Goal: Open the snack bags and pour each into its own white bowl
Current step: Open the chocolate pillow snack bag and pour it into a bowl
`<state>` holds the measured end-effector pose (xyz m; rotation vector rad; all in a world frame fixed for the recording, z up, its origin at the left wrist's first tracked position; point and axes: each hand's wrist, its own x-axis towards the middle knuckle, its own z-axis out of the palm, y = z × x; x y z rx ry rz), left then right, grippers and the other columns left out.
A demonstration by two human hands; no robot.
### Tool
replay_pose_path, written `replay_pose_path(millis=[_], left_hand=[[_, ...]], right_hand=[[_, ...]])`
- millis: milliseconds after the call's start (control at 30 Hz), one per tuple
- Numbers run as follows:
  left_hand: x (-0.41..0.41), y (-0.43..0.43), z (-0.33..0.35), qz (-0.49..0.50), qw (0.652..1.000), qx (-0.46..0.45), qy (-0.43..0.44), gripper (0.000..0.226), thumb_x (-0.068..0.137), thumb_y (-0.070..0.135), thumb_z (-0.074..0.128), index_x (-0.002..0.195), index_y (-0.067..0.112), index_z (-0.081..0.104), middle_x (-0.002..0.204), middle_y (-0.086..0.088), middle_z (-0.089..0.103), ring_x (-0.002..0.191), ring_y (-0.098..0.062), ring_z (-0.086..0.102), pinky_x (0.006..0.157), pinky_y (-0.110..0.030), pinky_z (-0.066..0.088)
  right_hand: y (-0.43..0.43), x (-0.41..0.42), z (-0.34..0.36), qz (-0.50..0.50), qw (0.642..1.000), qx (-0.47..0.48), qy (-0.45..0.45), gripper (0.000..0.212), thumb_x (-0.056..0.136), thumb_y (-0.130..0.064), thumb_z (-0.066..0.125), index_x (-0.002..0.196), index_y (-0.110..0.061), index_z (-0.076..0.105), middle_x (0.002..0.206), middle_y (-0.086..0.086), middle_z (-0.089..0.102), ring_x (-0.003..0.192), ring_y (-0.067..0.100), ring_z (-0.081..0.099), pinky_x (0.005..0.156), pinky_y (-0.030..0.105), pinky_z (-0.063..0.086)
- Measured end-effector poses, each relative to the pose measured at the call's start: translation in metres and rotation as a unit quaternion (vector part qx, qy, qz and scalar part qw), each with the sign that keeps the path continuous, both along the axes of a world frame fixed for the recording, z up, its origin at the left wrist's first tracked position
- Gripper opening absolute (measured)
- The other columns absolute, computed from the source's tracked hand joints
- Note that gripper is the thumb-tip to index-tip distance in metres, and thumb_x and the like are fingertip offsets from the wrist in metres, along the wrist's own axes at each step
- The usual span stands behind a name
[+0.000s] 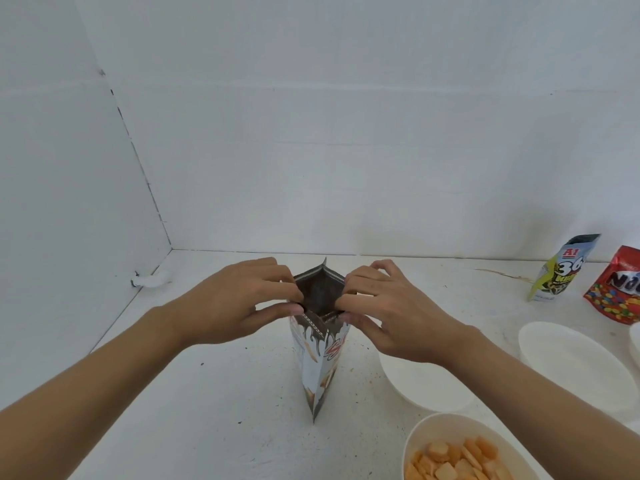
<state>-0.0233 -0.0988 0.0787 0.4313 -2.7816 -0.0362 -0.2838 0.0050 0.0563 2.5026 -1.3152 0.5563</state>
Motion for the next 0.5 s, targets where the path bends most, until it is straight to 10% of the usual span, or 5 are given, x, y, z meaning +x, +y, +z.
replay_pose_path(millis=[267, 500], left_hand=[[0.005, -0.003, -0.015, 0.049, 0.987, 0.108, 0.109, 0.022, 0.099, 0.047, 0.053, 0.1, 0.036, 0.072, 0.095, 0.025, 0.066, 0.092, -0.013, 0.058, 0.071, -0.032, 0.05], [0.003, 0.032, -0.061, 0.108, 0.893, 0.292, 0.326, 0.009, 0.095, 0.028, 0.067, 0.1, 0.026, 0.074, 0.115, 0.007, 0.066, 0.109, -0.024, 0.065, 0.086, -0.03, 0.057]], right_hand=[[-0.002, 0.003, -0.003, -0.033, 0.998, -0.004, -0.054, 0.009, 0.097, -0.025, 0.057, 0.093, -0.022, 0.064, 0.089, -0.012, 0.06, 0.095, 0.013, 0.055, 0.089, 0.041, 0.04], [0.005, 0.018, -0.006, -0.008, 0.997, -0.02, -0.069, 0.032, 0.093, -0.008, 0.063, 0.122, -0.021, 0.062, 0.105, -0.007, 0.069, 0.094, 0.013, 0.061, 0.095, 0.036, 0.039]])
